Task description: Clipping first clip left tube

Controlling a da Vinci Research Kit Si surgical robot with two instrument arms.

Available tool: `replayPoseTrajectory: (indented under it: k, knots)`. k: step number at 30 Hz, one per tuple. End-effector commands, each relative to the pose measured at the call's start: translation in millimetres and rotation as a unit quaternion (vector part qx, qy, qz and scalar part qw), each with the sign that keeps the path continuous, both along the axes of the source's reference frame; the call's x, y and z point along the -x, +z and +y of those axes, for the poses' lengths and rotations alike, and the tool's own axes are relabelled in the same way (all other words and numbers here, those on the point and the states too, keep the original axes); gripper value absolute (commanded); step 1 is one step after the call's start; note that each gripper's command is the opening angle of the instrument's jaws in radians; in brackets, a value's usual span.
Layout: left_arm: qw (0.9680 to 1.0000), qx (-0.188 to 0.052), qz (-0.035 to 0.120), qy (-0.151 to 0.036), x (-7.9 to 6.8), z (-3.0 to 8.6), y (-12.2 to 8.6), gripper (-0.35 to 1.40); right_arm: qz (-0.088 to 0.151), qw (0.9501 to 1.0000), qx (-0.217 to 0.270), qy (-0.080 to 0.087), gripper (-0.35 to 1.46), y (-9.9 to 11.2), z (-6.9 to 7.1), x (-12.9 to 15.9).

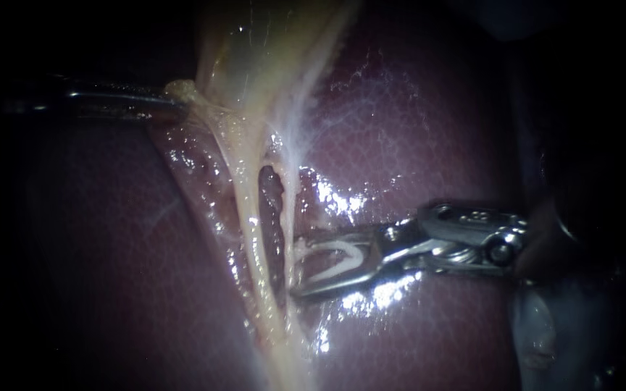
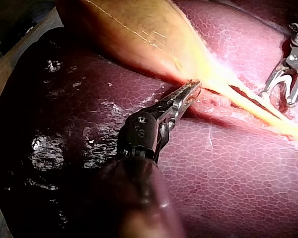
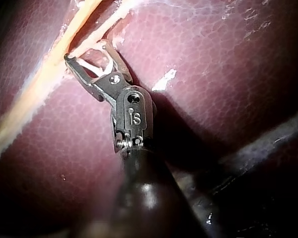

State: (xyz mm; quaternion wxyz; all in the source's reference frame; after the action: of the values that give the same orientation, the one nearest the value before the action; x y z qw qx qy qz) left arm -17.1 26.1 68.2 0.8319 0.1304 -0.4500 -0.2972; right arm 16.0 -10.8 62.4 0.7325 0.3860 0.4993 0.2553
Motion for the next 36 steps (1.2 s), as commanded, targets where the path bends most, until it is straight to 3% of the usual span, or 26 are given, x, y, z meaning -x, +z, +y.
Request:
replayPoseTrajectory:
  k: [1,11,16,20,28,36]
  knots:
    - [1.0,0.0,-0.001,0.001,0.0,0.0,-0.1,-0.35,0.001,1.0,-0.001,-0.001,0.5,-0.4,0.0,0.1]
    - [1.0,0.0,-0.001,0.0,0.0,0.0,-0.1,-0.35,0.028,0.9995,-0.014,-0.002,0.5,-4.1,0.0,-1.2]
    - [1.0,0.0,-0.001,0.0,0.0,0.0,-0.1,-0.35,0.04,0.9988,-0.028,0.001,0.5,-4.5,-0.1,-2.3]
    - [1.0,0.0,-0.001,0.0,0.0,0.0,-0.1,-0.35,0.045,0.998,-0.043,-0.005,0.5,-3.6,-0.5,-3.1]
    - [1.0,0.0,0.0,0.0,0.0,0.0,-0.1,-0.35,0.04,0.9979,-0.05,-0.008,0.5,0.0,-2.1,-3.9]
    - [1.0,0.0,0.0,0.0,0.0,0.0,-0.1,-0.35,0.033,0.9976,-0.06,-0.006,0.5,3.6,-2.1,-3.6]
